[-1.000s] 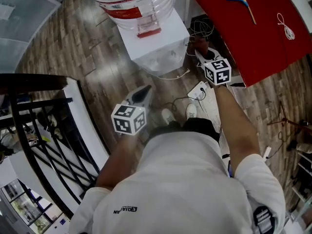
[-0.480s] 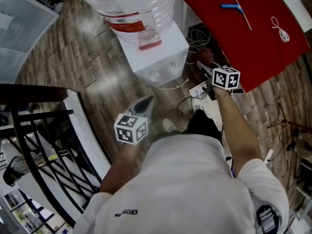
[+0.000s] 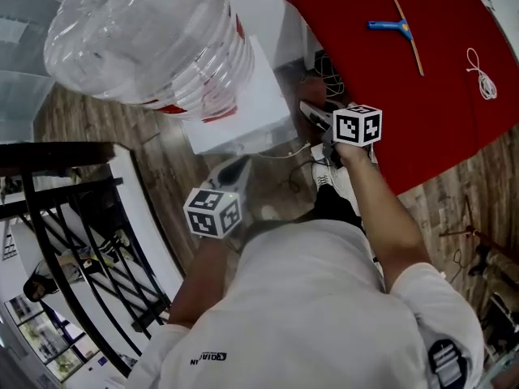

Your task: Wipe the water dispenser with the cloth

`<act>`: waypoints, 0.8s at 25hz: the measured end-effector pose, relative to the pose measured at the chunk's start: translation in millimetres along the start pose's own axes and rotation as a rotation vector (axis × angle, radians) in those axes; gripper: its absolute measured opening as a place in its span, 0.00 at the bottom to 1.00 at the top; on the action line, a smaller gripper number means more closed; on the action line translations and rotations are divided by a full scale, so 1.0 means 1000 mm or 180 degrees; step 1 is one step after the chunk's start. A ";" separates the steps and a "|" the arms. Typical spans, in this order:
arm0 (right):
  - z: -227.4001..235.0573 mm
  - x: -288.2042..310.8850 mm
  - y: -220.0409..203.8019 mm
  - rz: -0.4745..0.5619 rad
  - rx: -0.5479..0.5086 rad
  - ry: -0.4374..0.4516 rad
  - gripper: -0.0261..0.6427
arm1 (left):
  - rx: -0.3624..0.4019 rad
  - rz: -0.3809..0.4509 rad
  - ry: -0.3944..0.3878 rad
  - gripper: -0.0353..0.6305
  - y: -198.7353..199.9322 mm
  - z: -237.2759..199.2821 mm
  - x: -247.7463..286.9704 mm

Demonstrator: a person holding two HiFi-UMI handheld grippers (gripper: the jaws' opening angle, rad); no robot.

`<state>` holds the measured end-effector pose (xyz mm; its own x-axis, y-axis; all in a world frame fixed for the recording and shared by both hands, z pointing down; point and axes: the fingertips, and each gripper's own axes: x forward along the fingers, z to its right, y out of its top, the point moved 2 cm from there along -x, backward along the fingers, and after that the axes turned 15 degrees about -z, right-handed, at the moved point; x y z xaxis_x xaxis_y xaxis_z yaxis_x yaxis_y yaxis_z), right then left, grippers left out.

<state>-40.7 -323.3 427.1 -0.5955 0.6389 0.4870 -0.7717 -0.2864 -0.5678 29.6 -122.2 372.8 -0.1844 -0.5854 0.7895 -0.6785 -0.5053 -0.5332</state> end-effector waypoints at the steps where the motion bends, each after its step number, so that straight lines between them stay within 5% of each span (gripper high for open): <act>1: 0.005 0.008 0.001 -0.0127 -0.0048 0.0056 0.13 | -0.0045 -0.0009 0.0041 0.04 0.008 0.001 0.008; 11: 0.045 0.059 -0.002 -0.0839 -0.0102 0.0449 0.13 | -0.0232 -0.0162 0.0308 0.04 0.042 0.020 0.052; 20: 0.116 0.124 -0.053 -0.1169 0.0284 0.0365 0.13 | -0.0399 -0.0401 0.0405 0.04 0.040 0.011 0.077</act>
<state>-100.0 -312.2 594.6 -0.2513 0.7845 0.5669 -0.9481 -0.0818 -0.3071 -4.3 -194.4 409.4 -0.1756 -0.4339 0.8837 -0.7836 -0.4818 -0.3922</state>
